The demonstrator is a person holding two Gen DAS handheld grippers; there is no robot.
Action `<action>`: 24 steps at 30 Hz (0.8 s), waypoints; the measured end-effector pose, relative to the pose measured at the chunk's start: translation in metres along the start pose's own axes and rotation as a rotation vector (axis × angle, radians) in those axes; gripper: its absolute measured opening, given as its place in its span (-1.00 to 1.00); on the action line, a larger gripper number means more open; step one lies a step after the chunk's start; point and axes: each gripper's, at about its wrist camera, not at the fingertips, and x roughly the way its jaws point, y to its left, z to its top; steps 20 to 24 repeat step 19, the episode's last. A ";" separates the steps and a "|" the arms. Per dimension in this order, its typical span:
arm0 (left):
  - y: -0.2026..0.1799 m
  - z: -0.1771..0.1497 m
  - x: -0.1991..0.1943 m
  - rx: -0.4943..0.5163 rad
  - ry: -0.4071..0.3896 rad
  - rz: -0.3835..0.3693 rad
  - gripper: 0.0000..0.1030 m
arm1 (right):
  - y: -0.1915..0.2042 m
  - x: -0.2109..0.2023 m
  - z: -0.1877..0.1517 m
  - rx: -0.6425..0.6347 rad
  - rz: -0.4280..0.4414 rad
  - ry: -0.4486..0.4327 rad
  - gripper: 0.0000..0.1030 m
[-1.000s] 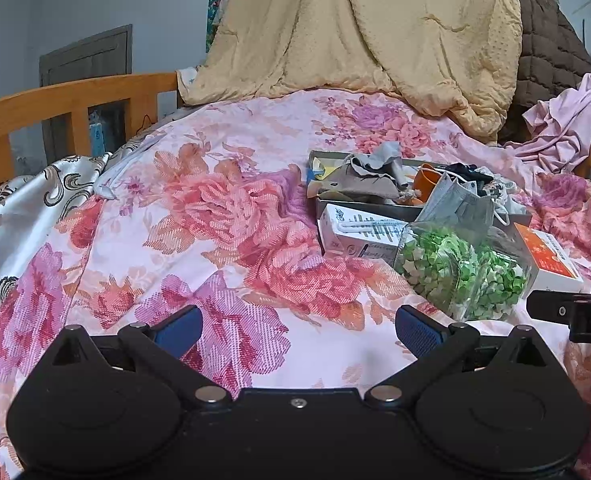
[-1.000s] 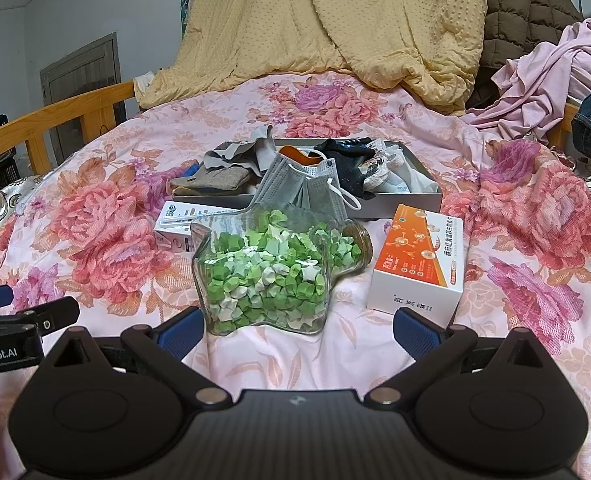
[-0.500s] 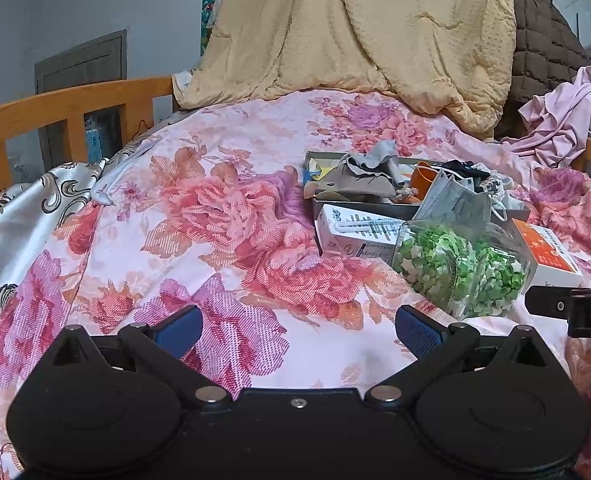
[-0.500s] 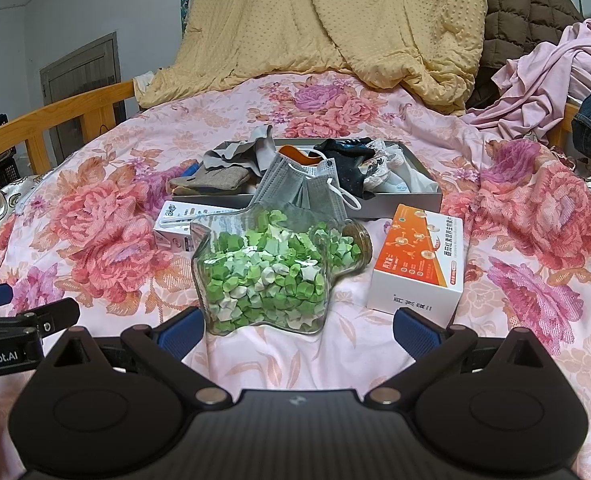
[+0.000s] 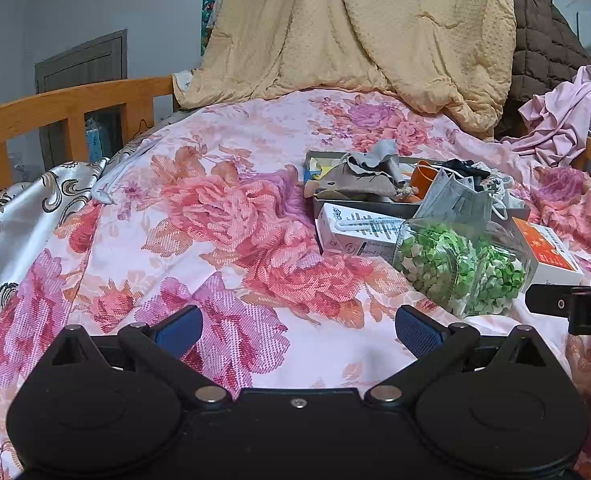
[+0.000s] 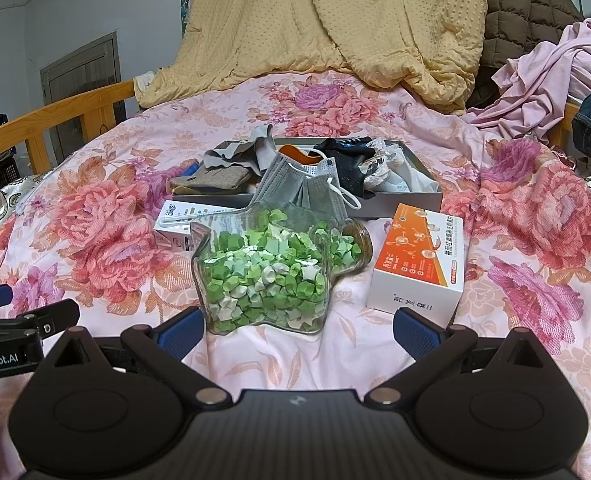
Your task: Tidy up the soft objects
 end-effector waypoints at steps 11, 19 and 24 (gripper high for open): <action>0.000 0.000 0.000 0.000 0.001 -0.001 0.98 | 0.000 0.000 0.000 0.001 0.000 0.001 0.99; 0.000 0.000 0.000 0.000 0.002 -0.001 0.98 | 0.000 0.001 -0.001 0.006 0.002 0.006 0.99; 0.000 0.000 0.000 0.000 0.002 -0.001 0.98 | 0.000 0.001 -0.001 0.006 0.002 0.006 0.99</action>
